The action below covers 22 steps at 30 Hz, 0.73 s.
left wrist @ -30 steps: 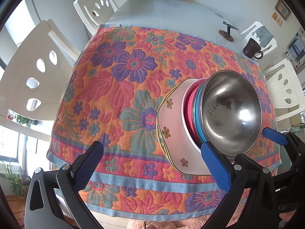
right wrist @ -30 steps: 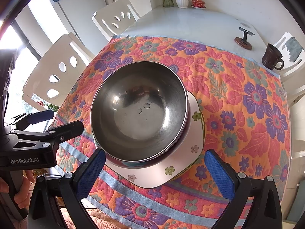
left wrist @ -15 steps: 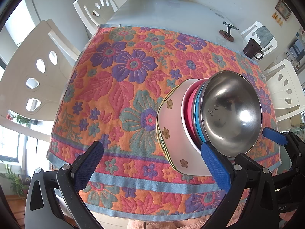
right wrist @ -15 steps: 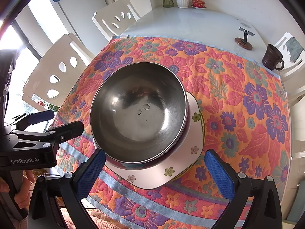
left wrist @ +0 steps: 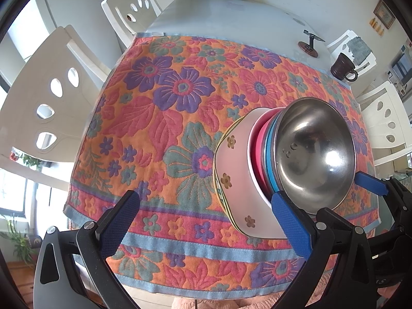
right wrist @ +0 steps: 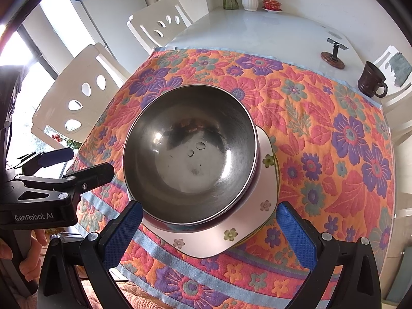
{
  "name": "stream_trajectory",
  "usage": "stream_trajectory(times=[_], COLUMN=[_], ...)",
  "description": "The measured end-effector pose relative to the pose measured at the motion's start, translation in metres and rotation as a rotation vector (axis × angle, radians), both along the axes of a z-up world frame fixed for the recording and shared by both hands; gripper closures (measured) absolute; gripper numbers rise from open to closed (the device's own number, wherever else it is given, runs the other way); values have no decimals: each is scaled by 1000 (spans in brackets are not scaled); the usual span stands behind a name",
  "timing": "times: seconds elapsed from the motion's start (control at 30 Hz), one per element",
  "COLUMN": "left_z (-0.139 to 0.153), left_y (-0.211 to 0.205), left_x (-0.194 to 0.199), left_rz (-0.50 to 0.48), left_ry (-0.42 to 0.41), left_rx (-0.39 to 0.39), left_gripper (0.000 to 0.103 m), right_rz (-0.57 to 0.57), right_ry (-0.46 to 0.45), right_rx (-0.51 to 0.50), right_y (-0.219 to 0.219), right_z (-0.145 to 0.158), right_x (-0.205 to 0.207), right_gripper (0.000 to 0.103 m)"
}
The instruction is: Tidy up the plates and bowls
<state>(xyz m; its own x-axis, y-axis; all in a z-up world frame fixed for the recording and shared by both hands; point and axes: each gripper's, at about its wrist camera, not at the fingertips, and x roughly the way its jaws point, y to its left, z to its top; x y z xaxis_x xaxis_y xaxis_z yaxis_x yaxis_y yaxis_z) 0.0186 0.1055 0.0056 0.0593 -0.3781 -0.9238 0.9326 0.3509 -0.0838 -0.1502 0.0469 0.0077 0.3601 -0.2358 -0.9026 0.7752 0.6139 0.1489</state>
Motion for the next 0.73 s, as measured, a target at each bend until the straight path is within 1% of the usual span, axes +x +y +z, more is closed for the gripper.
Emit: stream_trajectory(times=[0.73], left_z=[-3], left_y=[-2], left_x=[5], left_rz=[5], left_ry=[13], left_rx=[2], left_gripper=[1], right_rz=[24], right_ry=[9], right_rx=[11], right_y=[-3], right_z=[-5], right_x=[5], right_gripper=[0])
